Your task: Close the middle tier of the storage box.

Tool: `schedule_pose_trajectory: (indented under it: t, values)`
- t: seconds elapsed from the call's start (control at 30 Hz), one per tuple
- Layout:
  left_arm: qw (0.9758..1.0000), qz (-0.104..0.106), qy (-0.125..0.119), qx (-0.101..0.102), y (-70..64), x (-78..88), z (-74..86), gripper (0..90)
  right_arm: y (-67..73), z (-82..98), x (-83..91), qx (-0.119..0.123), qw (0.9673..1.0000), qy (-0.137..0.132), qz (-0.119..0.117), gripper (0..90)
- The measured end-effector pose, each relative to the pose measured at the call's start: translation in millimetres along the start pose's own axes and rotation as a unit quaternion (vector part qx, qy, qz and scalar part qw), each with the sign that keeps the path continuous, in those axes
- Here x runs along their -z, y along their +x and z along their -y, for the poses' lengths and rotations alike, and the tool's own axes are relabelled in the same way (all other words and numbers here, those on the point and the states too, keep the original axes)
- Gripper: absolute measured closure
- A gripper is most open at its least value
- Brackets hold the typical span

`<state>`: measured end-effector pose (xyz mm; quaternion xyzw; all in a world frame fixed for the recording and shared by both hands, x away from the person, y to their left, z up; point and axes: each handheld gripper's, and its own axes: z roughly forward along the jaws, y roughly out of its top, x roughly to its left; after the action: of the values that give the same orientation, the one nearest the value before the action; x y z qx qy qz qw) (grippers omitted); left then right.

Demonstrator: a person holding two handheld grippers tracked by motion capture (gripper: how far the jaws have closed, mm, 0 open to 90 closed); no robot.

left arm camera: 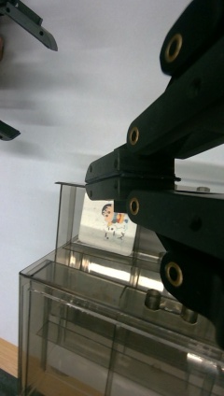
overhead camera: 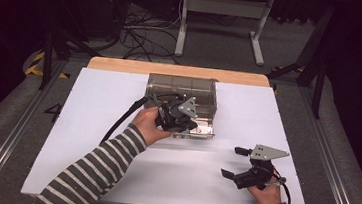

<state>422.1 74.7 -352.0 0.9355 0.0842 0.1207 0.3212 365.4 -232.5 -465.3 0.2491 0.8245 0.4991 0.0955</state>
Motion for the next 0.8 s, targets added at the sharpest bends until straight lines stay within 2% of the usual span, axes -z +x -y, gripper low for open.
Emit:
schedule_pose_trajectory:
  t: [0.3, 0.37, 0.63, 0.8]
  values:
    - [0.9992, -0.009, 0.013, 0.035, -7.6, 6.4, 16.6, 90.0, 0.1, 0.0, -0.3, 0.0, 1.0, 0.001, 0.001, 2.0]
    - [0.9988, -0.018, 0.02, 0.04, -9.2, 6.1, 20.6, 90.0, -0.1, 0.0, -0.4, -0.001, 1.0, 0.0, 0.0, 2.0]
    - [0.9978, -0.009, 0.033, 0.057, -13.0, 8.0, 33.0, 90.0, 0.0, 0.0, -0.6, -0.001, 1.0, 0.001, 0.001, 2.0]
    - [0.9958, -0.006, 0.046, 0.079, -12.4, 5.3, 42.4, 90.0, 0.3, -0.1, -0.9, 0.0, 1.0, 0.002, 0.001, 2.0]
